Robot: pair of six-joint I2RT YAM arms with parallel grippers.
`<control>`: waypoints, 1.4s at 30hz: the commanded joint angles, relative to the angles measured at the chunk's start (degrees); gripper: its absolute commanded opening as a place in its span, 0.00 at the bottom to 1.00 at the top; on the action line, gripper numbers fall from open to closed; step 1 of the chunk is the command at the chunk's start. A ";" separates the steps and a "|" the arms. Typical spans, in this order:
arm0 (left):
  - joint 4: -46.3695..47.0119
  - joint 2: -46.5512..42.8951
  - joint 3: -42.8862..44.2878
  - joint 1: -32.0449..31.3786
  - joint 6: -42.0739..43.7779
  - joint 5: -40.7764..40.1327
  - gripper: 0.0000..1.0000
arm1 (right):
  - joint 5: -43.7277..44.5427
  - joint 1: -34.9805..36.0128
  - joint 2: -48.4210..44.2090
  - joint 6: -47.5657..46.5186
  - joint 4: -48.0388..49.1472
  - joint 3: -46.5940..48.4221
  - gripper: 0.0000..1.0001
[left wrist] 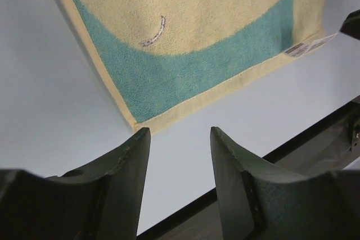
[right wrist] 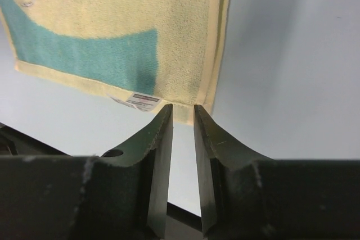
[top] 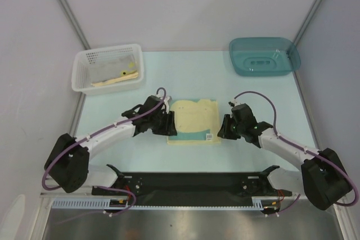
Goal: Fold and stack the towels
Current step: Fold the towel
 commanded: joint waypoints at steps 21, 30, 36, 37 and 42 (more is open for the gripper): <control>7.31 4.09 -6.73 0.08 -2.58 0.31 0.46 | 2.57 4.67 5.22 6.28 -0.61 1.65 0.29; 4.06 2.15 -6.12 0.08 -1.70 -2.24 0.50 | 4.58 5.55 4.44 6.28 -2.63 2.96 0.29; 5.29 0.74 -7.35 0.08 -1.96 -1.71 0.50 | 6.52 5.64 2.68 6.02 -5.09 3.93 0.29; 5.47 0.74 -7.44 0.08 -2.05 -1.36 0.50 | 6.78 5.64 2.59 5.93 -5.27 4.11 0.29; 6.96 1.44 -8.23 0.08 -2.67 -0.13 0.46 | 6.96 5.64 2.94 5.93 -5.62 4.02 0.29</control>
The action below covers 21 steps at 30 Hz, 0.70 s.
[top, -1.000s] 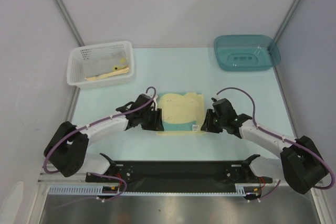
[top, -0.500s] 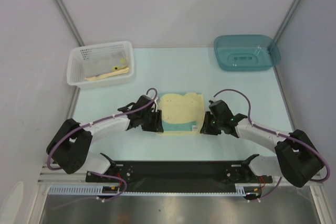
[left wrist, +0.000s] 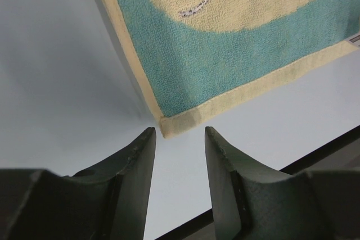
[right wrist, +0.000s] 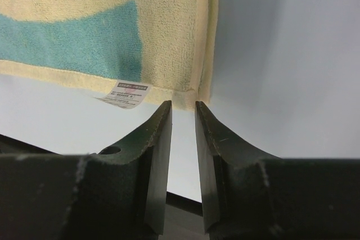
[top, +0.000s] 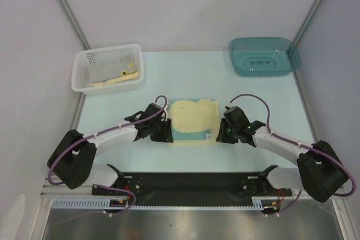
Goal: Fold and stack the towels
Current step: Fold the towel
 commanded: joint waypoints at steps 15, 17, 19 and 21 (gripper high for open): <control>3.63 -0.30 -2.05 0.08 -1.49 1.47 0.44 | 1.67 1.16 1.75 0.82 2.06 0.54 0.29; 3.63 -0.12 -2.05 0.08 -1.49 1.47 0.44 | 1.67 1.08 2.27 0.82 2.07 0.62 0.29; 3.63 0.14 -2.05 0.08 -1.49 1.29 0.43 | 1.67 1.25 2.37 0.91 2.24 0.54 0.29; 3.63 0.40 -2.14 0.08 -1.49 1.38 0.42 | 1.67 1.25 2.63 0.82 2.33 0.45 0.29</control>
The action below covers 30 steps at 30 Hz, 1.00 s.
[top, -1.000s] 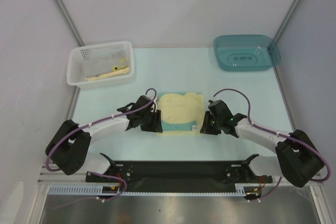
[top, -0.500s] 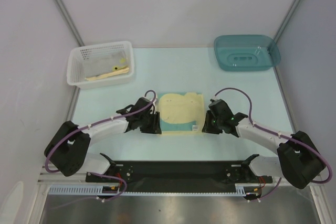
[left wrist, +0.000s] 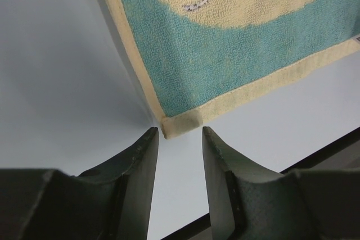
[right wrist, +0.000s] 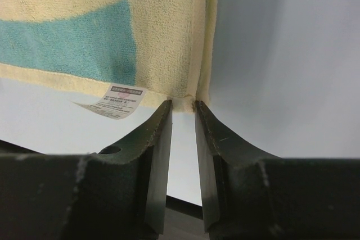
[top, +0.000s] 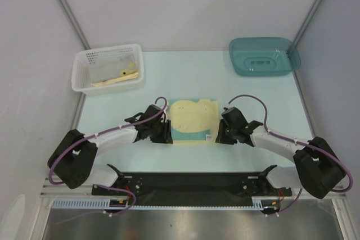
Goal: Fold and stack the towels
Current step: Fold the towel
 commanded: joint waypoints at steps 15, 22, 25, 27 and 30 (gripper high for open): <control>1.48 0.63 0.62 0.08 -1.03 1.42 0.00 | 1.06 0.49 0.69 -0.34 1.04 1.68 0.00; -1.59 -2.01 2.82 0.08 -1.29 0.46 0.00 | 4.83 0.40 -0.45 -3.41 -4.40 6.16 0.00; -1.68 -3.77 2.56 -0.01 -1.82 0.81 0.00 | 6.51 -0.21 -2.03 -4.64 -6.96 7.22 0.00; -1.16 -4.21 1.68 -0.01 -2.17 1.07 0.00 | 7.03 -0.74 -3.26 -5.35 -7.66 6.96 0.00; 1.12 -3.60 -0.07 -0.01 -2.79 3.26 0.00 | 7.12 -1.53 -3.71 -5.79 -7.67 5.47 0.00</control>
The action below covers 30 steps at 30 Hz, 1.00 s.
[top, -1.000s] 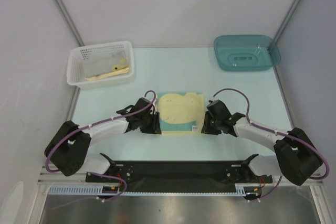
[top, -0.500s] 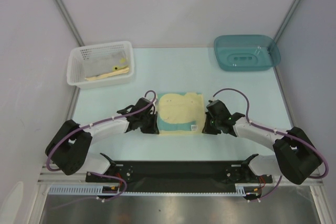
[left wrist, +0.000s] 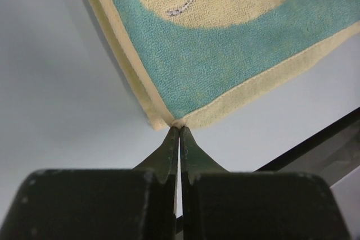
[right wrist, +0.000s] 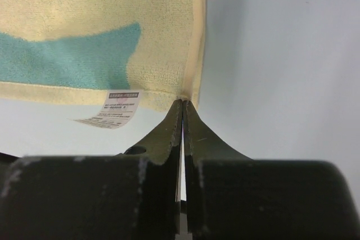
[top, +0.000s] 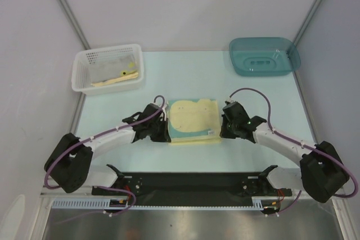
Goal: Fold and stack the towels
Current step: Fold the towel
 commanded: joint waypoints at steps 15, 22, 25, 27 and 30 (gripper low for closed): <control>5.12 1.55 -4.23 -0.45 -1.56 1.65 0.00 | -1.59 -1.45 -0.17 -2.16 4.16 -6.13 0.00; 3.64 2.09 -4.15 -0.62 -1.21 1.83 0.24 | -2.30 -1.36 0.54 -1.46 5.14 -6.58 0.04; -0.91 -0.01 -1.96 -0.62 0.27 -0.80 0.31 | -1.51 -1.36 -1.12 -0.85 2.86 -5.61 0.25; -3.92 -1.08 1.37 -0.62 1.33 -3.43 0.40 | -0.28 -1.62 -3.05 -0.49 0.57 -4.73 0.33; -7.53 -1.96 6.38 -0.45 3.27 -5.37 0.47 | -0.80 -3.55 -5.87 -1.54 -2.15 -1.05 0.32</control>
